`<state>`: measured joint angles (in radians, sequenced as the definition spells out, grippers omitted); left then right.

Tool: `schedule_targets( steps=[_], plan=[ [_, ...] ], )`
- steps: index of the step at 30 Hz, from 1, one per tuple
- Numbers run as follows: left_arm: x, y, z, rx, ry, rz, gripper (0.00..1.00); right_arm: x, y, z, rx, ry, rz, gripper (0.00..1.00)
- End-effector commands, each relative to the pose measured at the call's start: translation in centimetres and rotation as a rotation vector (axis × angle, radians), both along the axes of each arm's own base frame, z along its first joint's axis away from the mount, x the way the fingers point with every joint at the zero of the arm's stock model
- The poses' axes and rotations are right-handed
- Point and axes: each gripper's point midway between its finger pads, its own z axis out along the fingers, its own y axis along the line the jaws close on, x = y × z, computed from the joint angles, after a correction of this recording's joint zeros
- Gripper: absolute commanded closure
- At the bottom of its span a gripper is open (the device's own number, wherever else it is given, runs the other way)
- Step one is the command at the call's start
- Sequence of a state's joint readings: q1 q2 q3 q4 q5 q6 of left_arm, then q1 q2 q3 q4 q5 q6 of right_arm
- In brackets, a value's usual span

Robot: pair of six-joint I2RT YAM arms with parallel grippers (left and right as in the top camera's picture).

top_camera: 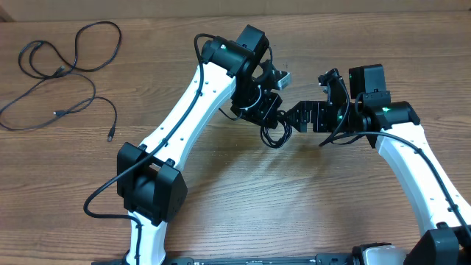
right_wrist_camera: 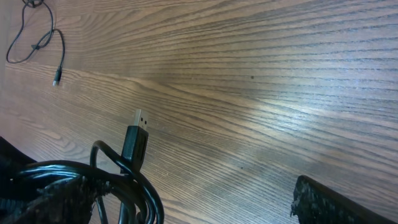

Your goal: Untangle cables

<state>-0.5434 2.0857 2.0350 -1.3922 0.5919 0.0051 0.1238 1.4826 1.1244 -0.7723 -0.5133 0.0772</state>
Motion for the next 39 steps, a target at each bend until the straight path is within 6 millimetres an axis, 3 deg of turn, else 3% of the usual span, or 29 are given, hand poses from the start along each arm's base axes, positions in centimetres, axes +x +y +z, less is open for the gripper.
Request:
schedule_targets(
  steps=[1,18,27,31,34,37,39],
  plan=[
    [-1.4,-0.7,0.6,-0.028,-0.002,-0.067,0.96,0.4,-0.5,-0.1,-0.023,-0.015,-0.011,0.0],
    [-3.7,-2.2,2.7,-0.21,0.053,-0.191,0.96,0.9,-1.7,-0.7,-0.095,-0.022,-0.055,0.0],
    [-4.0,-1.4,2.2,-0.164,0.059,-0.197,0.96,2.2,-5.6,-1.7,-0.233,0.016,-0.324,0.02],
    [-3.6,-0.9,1.6,-0.113,0.041,-0.185,0.96,2.4,-6.7,-1.9,-0.25,0.037,-0.424,0.02],
    [-2.0,0.8,-0.1,0.063,0.025,-0.053,0.96,2.3,-6.7,-1.9,-0.236,0.055,-0.459,0.01],
    [0.3,3.0,-1.6,0.247,-0.01,0.149,0.96,1.7,-6.1,-2.1,-0.209,0.086,-0.432,0.0],
    [1.5,3.0,-1.6,0.255,-0.031,0.221,0.96,0.6,-4.6,-2.2,-0.164,0.117,-0.332,0.0]
  ],
)
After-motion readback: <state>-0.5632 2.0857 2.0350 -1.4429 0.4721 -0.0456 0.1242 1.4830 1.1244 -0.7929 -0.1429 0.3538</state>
